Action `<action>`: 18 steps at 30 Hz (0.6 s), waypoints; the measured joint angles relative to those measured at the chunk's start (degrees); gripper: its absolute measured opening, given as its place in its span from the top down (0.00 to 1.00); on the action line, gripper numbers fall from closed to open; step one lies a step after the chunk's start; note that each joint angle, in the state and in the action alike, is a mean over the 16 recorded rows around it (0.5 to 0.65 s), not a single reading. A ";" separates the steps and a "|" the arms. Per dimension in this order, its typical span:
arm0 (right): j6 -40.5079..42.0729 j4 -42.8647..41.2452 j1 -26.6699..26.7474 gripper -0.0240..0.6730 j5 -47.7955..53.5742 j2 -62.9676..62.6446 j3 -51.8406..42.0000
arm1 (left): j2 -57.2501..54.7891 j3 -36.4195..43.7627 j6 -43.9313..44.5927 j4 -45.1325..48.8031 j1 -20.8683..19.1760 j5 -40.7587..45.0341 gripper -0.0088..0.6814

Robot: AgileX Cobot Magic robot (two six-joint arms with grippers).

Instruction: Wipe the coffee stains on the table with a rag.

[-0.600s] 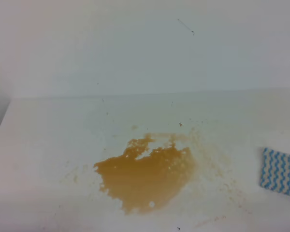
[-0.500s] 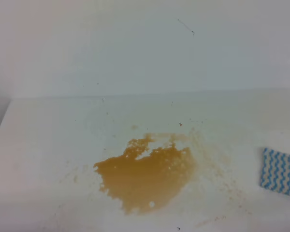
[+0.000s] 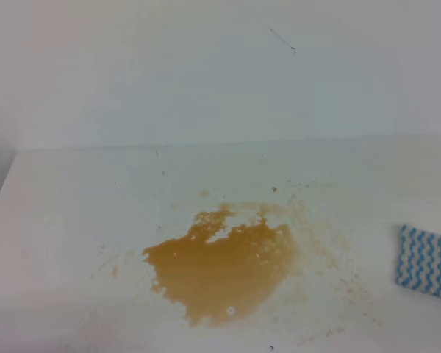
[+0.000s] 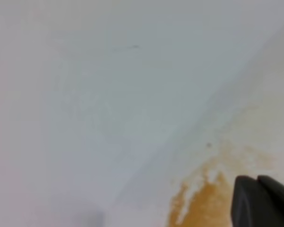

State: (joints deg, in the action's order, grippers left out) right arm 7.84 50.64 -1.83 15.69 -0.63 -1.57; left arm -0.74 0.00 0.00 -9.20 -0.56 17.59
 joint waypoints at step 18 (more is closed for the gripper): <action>11.34 23.28 0.00 0.97 -3.13 0.66 3.36 | 0.00 0.00 0.00 0.00 0.00 0.00 0.99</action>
State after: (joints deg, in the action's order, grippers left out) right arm 19.18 73.91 -1.83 12.56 0.03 1.79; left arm -0.74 0.00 0.00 -9.20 -0.56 17.59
